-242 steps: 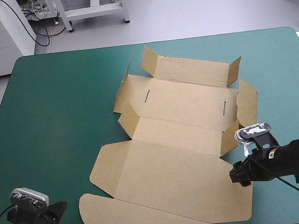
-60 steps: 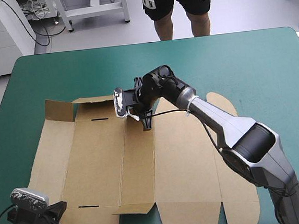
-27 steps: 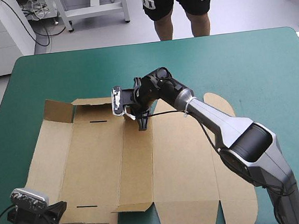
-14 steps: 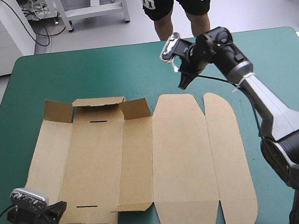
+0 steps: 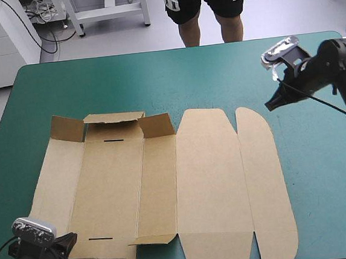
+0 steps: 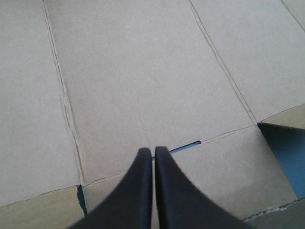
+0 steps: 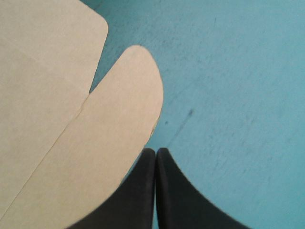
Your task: Fold the box
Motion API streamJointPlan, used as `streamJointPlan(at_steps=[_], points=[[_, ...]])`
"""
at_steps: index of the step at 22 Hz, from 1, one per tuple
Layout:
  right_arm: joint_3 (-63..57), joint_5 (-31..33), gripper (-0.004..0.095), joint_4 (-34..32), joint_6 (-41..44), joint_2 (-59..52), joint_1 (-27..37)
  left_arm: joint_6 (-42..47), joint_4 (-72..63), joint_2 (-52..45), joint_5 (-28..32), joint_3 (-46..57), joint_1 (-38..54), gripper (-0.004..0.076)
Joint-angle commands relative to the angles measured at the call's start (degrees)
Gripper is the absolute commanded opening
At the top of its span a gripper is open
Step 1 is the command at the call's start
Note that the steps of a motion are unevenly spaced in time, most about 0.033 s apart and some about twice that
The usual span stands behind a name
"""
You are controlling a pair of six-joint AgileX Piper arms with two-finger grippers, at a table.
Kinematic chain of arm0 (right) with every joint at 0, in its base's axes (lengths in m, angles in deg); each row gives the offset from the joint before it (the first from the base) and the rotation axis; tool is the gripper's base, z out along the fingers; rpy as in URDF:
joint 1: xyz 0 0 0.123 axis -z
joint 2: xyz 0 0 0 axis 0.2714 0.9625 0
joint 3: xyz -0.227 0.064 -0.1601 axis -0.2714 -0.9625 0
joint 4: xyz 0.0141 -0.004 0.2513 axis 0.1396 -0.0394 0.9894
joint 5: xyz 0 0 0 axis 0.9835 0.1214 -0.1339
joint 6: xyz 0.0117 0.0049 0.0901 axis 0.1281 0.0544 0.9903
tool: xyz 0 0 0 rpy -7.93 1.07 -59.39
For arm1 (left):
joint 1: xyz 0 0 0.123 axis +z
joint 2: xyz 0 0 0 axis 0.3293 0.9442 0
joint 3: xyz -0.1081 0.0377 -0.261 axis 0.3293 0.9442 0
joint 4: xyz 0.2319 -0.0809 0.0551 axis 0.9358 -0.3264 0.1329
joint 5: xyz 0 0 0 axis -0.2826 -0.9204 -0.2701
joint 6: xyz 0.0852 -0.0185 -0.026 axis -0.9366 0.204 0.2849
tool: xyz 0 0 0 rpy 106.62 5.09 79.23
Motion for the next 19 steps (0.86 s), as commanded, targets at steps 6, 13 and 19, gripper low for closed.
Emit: streamJointPlan(at_steps=[6, 13, 19], points=[[-22.7, -1.6, -0.0016, 3.9, 3.3, -21.5, 6.6, 0.3, -0.9, 0.7, 3.2, -1.3, 0.0, -0.0008], [-37.8, -4.3, -0.0016, 4.7, 5.4, -33.8, 6.6, 0.3, -0.9, 0.7, 3.2, -1.3, 0.0, -0.0008], [-40.7, -5.9, -0.0016, 4.7, 5.5, -36.1, 6.6, 0.3, -0.6, 1.0, 3.2, -1.3, 0.0, -0.0008]])
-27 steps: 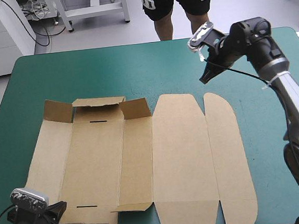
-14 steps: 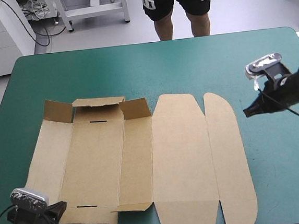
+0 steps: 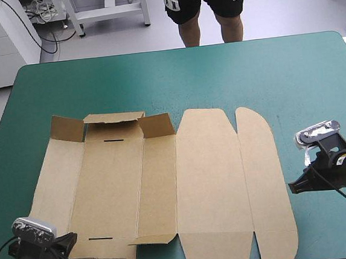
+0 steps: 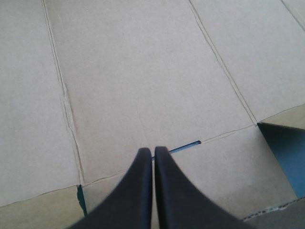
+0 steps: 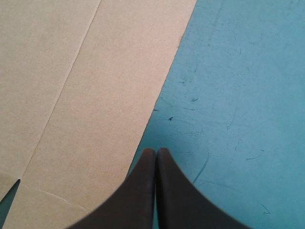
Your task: Fold the box
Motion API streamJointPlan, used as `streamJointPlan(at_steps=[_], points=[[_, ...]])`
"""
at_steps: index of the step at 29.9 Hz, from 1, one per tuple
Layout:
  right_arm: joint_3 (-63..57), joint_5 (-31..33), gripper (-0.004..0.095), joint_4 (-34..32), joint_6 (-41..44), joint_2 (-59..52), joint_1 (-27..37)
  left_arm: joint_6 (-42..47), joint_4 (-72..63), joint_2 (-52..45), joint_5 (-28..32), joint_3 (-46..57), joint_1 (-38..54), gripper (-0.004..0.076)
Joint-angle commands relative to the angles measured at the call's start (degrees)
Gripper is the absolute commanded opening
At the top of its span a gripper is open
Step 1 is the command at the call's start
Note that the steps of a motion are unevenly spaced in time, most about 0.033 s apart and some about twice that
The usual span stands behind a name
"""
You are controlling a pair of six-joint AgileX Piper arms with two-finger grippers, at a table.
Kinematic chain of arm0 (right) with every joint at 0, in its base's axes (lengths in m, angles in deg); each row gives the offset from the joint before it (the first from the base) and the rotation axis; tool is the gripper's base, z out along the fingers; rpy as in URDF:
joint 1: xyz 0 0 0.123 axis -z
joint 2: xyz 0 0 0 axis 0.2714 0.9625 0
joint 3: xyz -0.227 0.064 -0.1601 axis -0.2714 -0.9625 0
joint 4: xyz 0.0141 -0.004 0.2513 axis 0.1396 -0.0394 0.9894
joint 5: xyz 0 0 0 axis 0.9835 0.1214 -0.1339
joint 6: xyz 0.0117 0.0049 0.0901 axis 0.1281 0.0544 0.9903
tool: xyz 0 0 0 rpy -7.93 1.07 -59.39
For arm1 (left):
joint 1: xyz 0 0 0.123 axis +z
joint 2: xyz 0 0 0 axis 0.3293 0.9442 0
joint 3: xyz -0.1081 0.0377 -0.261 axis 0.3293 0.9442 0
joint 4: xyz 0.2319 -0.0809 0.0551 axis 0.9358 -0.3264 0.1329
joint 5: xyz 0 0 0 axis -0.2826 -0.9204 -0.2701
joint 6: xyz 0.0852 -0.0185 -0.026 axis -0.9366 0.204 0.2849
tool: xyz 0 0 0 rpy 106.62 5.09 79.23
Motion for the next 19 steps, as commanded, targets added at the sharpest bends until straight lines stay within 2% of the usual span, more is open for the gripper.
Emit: streamJointPlan(at_steps=[1, 7, 10, 19], points=[[1.2, -2.4, -0.0016, 0.8, 0.0, -0.6, 0.4, 0.3, -0.6, 1.5, 3.2, -1.3, 0.0, -0.0008], [1.2, -3.9, -0.0016, 0.8, 0.0, -0.6, 0.4, -1.7, -0.6, 7.7, 3.4, -3.1, 0.0, -0.0008], [1.2, -4.9, -0.0016, 0.8, 0.0, -0.6, 0.4, -1.7, -0.6, 12.5, 5.3, -5.7, 0.0, -0.0008], [1.2, -5.3, -0.0016, 0.8, 0.0, -0.6, 0.4, 2.2, 1.6, 28.6, 9.5, -16.4, 0.0, -0.0008]])
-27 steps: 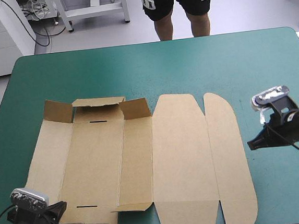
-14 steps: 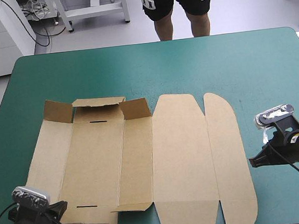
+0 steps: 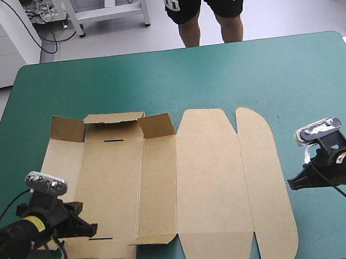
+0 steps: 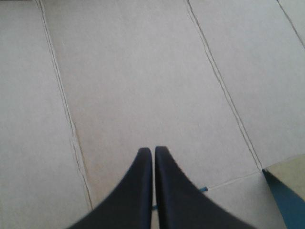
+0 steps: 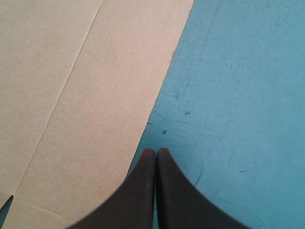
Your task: Fold the box
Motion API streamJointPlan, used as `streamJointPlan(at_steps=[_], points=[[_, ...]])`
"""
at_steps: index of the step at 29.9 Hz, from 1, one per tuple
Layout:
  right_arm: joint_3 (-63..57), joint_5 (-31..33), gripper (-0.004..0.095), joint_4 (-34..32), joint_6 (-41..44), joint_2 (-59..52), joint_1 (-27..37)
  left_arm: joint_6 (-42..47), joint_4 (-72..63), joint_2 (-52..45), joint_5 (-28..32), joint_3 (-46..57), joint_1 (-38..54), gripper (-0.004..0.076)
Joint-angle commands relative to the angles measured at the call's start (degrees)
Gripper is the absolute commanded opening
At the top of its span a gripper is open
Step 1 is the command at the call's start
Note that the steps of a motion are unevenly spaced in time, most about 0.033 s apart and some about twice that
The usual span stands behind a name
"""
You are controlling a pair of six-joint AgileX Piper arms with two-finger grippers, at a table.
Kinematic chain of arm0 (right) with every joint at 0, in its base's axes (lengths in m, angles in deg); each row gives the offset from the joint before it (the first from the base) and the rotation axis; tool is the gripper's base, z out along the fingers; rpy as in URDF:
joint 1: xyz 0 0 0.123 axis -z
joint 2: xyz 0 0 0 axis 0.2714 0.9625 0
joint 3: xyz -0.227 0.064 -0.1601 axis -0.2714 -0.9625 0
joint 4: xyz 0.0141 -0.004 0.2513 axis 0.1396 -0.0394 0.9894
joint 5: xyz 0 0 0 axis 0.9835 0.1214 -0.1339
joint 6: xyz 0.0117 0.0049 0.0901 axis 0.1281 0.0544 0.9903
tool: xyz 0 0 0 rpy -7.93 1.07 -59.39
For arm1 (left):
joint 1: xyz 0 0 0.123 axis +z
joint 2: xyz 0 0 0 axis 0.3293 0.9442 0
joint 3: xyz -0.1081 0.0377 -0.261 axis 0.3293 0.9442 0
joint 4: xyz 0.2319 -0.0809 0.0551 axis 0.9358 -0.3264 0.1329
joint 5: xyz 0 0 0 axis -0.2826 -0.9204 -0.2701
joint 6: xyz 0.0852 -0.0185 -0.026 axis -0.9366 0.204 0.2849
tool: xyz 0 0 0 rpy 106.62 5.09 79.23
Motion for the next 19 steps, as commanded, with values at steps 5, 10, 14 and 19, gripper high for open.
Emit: streamJointPlan(at_steps=[5, 10, 14, 19], points=[[1.4, -2.3, -0.0016, 0.8, -0.1, -0.5, 0.4, 3.7, 1.6, 13.1, 8.2, -10.9, 0.0, -0.0008], [1.3, -2.3, -0.0016, 0.8, -0.1, -0.5, 0.4, 3.8, 0.7, 21.4, 9.3, -17.2, 2.7, -0.0008], [1.3, -2.3, -0.0016, 0.8, -0.1, -0.5, 0.4, -0.8, -4.8, 26.3, 9.3, -21.4, 11.4, -0.0001], [1.3, -2.3, -0.0016, 1.0, -0.1, -0.5, 0.4, -10.4, -17.4, 30.1, 7.7, -23.6, 27.5, -0.0001]])
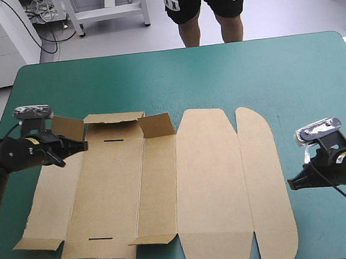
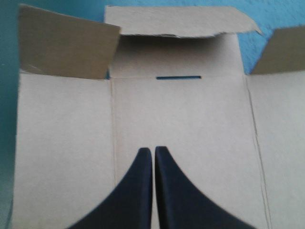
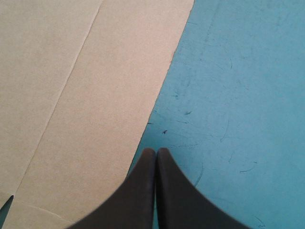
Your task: Fold the box
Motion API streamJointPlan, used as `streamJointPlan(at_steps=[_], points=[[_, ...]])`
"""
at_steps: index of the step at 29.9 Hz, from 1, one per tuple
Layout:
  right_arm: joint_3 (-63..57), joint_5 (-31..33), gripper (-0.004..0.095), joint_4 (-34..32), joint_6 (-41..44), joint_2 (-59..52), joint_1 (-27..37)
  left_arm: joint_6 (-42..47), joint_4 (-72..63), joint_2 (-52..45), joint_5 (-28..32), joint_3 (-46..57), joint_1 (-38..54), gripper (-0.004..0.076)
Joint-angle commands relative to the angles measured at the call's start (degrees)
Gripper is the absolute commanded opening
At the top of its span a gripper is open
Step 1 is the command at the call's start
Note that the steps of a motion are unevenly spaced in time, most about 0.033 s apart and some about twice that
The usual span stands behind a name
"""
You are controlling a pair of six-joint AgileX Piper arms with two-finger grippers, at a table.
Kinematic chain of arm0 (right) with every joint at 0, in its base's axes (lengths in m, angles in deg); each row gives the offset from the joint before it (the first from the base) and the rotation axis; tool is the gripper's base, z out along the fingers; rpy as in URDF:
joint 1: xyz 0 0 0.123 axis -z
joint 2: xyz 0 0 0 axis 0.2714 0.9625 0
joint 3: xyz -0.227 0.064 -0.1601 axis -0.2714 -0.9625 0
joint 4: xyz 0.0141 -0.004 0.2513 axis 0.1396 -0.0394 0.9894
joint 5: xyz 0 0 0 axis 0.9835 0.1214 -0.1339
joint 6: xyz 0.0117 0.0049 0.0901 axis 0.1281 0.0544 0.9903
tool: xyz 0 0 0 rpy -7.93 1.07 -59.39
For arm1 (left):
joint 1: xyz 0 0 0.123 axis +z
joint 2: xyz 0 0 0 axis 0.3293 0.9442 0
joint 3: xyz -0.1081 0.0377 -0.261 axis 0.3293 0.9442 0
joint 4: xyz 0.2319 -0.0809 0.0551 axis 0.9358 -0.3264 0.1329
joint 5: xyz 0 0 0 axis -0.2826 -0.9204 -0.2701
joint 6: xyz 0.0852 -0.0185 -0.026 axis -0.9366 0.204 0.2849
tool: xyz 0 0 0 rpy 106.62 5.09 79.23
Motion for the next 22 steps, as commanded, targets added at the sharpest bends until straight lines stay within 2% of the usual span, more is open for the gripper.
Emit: streamJointPlan(at_steps=[1, 4, 11, 22], points=[[1.4, -2.3, -0.0016, 1.0, -0.1, -0.5, 0.4, -6.6, -10.0, 1.1, 0.7, -2.5, 11.2, -0.0001], [1.4, -2.3, -0.0016, 1.0, -0.1, -0.5, 0.4, -11.5, -14.7, 2.4, -1.7, -2.5, 20.5, -0.0001], [1.4, -2.5, -0.0016, 1.0, -0.1, -0.5, 0.4, -15.6, -19.1, 3.9, -4.5, -2.5, 37.6, -0.0001], [1.4, -3.0, -0.0016, 1.4, -0.1, -0.5, 0.3, -21.9, -15.9, 5.3, -5.5, -2.5, 39.6, -0.0001]])
